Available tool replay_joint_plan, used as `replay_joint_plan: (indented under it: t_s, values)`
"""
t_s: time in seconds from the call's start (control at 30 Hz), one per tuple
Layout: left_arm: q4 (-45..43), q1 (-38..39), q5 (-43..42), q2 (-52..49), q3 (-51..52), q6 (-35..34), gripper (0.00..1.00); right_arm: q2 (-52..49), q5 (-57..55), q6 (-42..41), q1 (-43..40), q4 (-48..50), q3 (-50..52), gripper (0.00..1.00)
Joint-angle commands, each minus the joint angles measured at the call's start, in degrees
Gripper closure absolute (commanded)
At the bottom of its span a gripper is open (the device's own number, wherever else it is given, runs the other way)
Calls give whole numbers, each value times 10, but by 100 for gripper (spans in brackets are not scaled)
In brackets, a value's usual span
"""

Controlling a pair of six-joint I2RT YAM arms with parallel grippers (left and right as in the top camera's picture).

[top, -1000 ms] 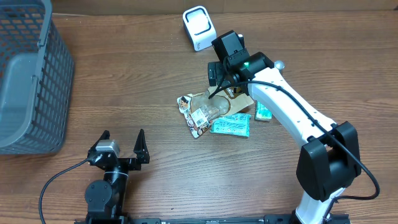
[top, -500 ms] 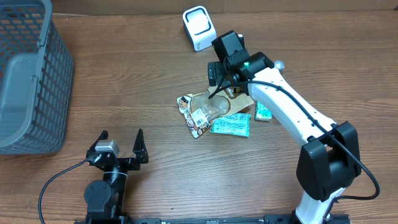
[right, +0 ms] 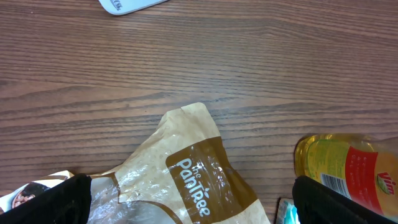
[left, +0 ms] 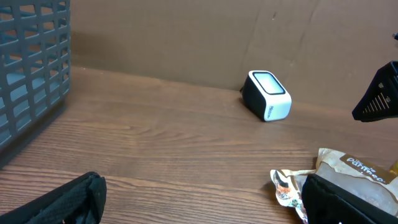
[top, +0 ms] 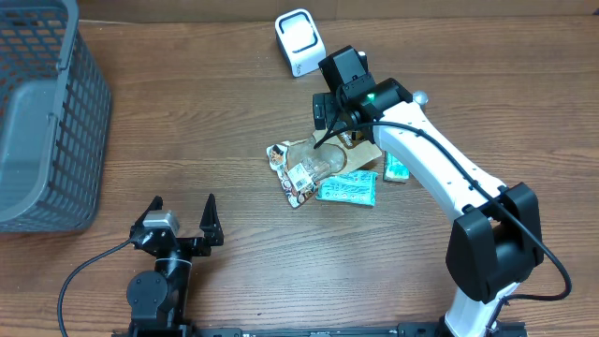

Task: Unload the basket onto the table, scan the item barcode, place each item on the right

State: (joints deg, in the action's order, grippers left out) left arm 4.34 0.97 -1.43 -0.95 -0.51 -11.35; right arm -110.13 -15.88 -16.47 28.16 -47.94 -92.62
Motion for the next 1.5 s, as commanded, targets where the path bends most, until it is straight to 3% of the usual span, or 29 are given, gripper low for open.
replay_joint_plan:
  t_s: [0.0,0.87,1.13,1.47]
  values:
    - [1,-3,4,7,2,15,0,-2,-6,-3,-3,3,-3,0]
    - [1,-3,4,7,2,15,1,-2,-6,-3,-3,1,-3,0]
    - [1,-3,4,7,2,15,0,53,63,0,-3,-43,-3,0]
    - [1,-3,4,7,2,15,1,77,63,2,-3,-53,-3,0]
